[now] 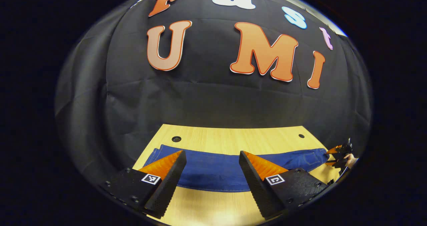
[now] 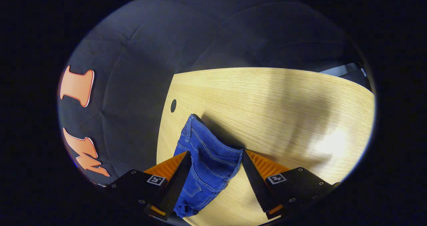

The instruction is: Grasp the waist and the cuffs of the jeans and fold them to make the two legs overlap; first hold the waist and fold one-third of the jeans toward the cuffs, then hold the cuffs and fold the remaining one-third in the same direction to finish folding.

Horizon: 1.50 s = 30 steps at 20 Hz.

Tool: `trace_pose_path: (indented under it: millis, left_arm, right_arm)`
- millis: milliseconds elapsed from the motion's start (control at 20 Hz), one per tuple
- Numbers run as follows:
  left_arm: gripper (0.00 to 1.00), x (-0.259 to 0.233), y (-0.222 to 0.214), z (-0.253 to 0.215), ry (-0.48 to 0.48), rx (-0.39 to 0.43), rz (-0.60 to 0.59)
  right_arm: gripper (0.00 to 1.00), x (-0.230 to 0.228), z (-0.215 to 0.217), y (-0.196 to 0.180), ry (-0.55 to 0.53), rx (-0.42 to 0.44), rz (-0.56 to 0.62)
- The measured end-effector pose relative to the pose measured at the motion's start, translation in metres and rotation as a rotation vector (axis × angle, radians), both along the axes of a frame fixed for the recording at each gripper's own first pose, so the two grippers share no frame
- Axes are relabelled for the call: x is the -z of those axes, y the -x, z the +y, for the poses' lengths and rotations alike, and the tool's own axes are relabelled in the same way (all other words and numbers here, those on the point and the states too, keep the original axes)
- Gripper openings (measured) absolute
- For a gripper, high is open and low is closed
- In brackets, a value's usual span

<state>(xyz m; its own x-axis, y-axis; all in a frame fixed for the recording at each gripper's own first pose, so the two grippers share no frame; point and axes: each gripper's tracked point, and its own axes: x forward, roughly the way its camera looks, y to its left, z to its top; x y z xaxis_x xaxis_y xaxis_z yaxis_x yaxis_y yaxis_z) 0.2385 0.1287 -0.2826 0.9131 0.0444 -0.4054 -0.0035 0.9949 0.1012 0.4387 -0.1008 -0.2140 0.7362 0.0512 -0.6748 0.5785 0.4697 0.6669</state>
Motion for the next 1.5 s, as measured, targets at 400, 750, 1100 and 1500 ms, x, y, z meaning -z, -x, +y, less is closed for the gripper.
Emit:
trace_pose_path:
  millis: [400,750,1100,1500]
  left_arm:
    - [0.98,0.003,0.002,0.014,0.01,-0.043,0.016]
    - [0.98,-0.016,0.024,0.033,0.018,-0.072,-0.019]
    - [0.98,-0.034,0.034,0.079,0.03,-0.005,-0.06]
    - [0.98,-0.019,0.048,0.163,0.089,0.082,-0.036]
  right_arm:
    - [0.02,0.017,-0.007,-0.025,0.064,0.068,-0.018]
    - [0.05,-0.018,0.001,-0.031,0.101,0.045,-0.092]
    - [0.05,-0.085,0.064,-0.049,0.23,-0.08,-0.278]
    - [0.05,-0.11,0.219,-0.079,0.429,-0.353,-0.374]
